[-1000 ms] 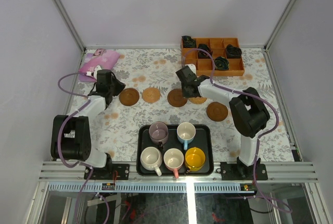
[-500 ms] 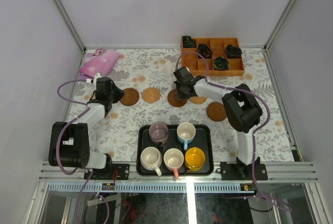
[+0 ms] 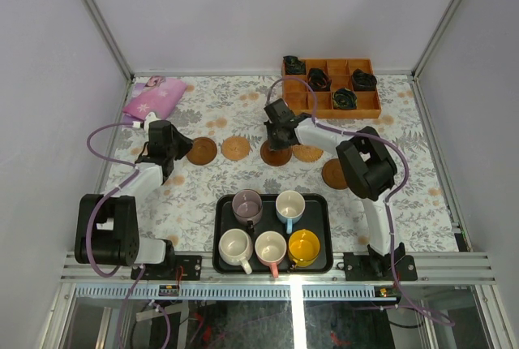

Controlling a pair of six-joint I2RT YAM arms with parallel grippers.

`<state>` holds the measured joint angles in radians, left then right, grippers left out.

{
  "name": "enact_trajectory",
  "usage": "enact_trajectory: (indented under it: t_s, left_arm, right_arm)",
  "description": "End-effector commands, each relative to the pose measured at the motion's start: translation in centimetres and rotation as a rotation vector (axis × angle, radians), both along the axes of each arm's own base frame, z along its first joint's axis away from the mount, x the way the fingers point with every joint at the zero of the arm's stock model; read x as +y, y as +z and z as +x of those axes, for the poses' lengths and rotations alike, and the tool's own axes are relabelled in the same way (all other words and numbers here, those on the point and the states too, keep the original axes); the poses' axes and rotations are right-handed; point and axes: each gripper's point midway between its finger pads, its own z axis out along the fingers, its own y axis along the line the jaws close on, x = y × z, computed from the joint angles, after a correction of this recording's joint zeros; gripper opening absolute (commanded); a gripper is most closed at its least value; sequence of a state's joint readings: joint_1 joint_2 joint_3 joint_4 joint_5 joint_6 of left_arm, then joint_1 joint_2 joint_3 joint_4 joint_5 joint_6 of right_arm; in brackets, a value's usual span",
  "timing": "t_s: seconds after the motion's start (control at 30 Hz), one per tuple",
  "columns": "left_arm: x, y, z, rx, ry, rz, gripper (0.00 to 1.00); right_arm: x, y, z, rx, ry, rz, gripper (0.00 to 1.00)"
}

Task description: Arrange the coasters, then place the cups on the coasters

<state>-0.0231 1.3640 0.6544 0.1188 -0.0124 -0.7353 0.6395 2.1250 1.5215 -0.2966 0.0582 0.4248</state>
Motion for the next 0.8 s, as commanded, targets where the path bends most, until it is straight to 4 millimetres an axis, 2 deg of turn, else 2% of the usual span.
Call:
enact_trajectory:
  t_s: [0.0,0.2,0.5,0.77]
  left_arm:
    - [0.7,0.2,0.7,-0.036,0.013,0.029,0.11]
    - [0.5,-0.2,0.9,-0.027,0.005,0.021,0.11]
    - [0.4,-0.5,0.9,-0.019,0.002,0.015,0.1]
    - [0.2,-0.3,0.8,-0.021,-0.003,0.007,0.1]
  right_arm:
    - [1.1,-0.1,0.6,0.001,0.025,0.008,0.0]
    - [1.3,-0.4,1.3,-0.009,0.022,-0.005,0.0]
    - [1.8,0.4,1.7,-0.017,0.026,0.012,0.0]
    - [1.9,4.4,1.5,-0.089,0.035,0.046,0.0]
